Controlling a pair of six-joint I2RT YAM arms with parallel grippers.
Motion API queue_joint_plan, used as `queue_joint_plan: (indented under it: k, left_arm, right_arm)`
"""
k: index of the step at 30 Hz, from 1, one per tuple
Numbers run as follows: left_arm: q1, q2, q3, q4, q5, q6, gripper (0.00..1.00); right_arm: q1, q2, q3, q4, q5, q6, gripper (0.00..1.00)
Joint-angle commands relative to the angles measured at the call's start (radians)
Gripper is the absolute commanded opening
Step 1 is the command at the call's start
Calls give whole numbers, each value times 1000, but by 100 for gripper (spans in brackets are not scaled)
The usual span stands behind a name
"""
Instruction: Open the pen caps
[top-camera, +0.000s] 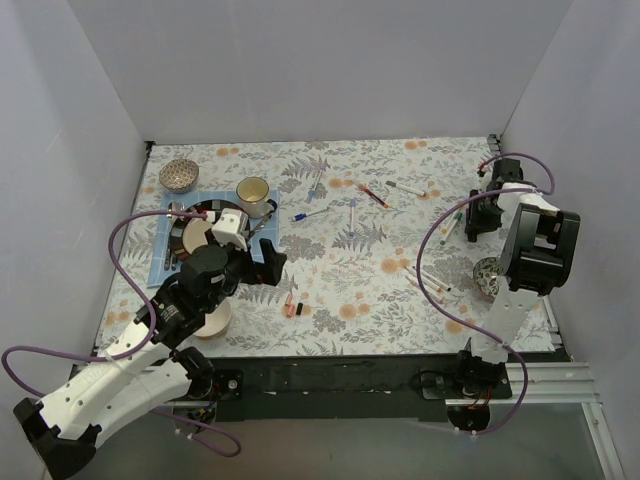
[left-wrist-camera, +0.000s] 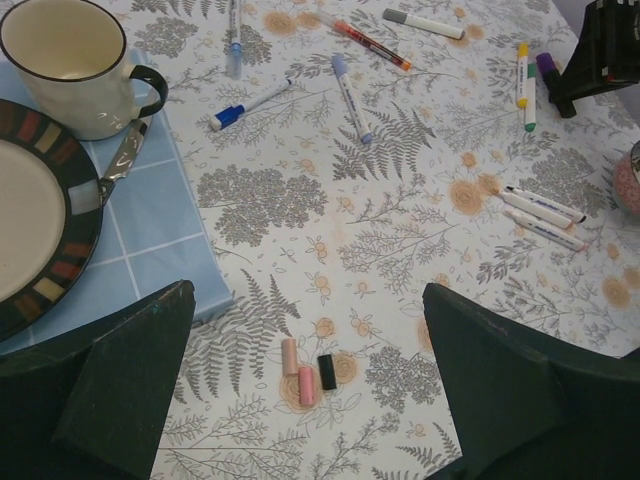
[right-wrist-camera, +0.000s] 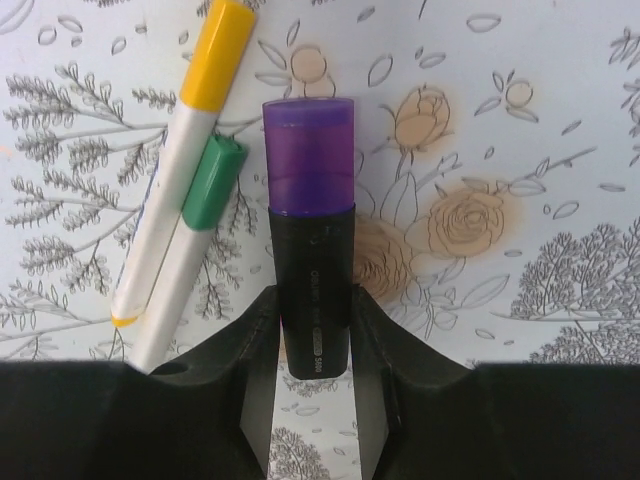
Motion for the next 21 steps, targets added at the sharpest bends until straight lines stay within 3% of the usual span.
queue_joint_plan:
  k: [1,5,8,9,12,15,21]
  left_arm:
    - [8,-6,2,25,118,-29,98]
    - [10,-17,-18,94,279,-175,98]
    - [10,-25,-136,278,411,-290,98]
    - [10,-12,-164,380,436,-371,98]
    - [9,81,-250,610,523,-508,98]
    - [9,228,-262,785,565,-571,98]
    - [-22,526,-166,1010,532,-605,98]
  right_arm:
    - [-24,-136,-46,54,-63,-33,1]
    - [-30,-322,-131,86,-199,-79,1]
    - [-30,-435,-222,92,-443,-157,1]
    - [-30,-457,-241,82,-597,-185,1]
    - [-16,-514,-315,25,-905,-288,1]
    - [44,-528,-324,-105,-1076,-438,1]
    - [240,-557,-346,-162,-1065,-549,1]
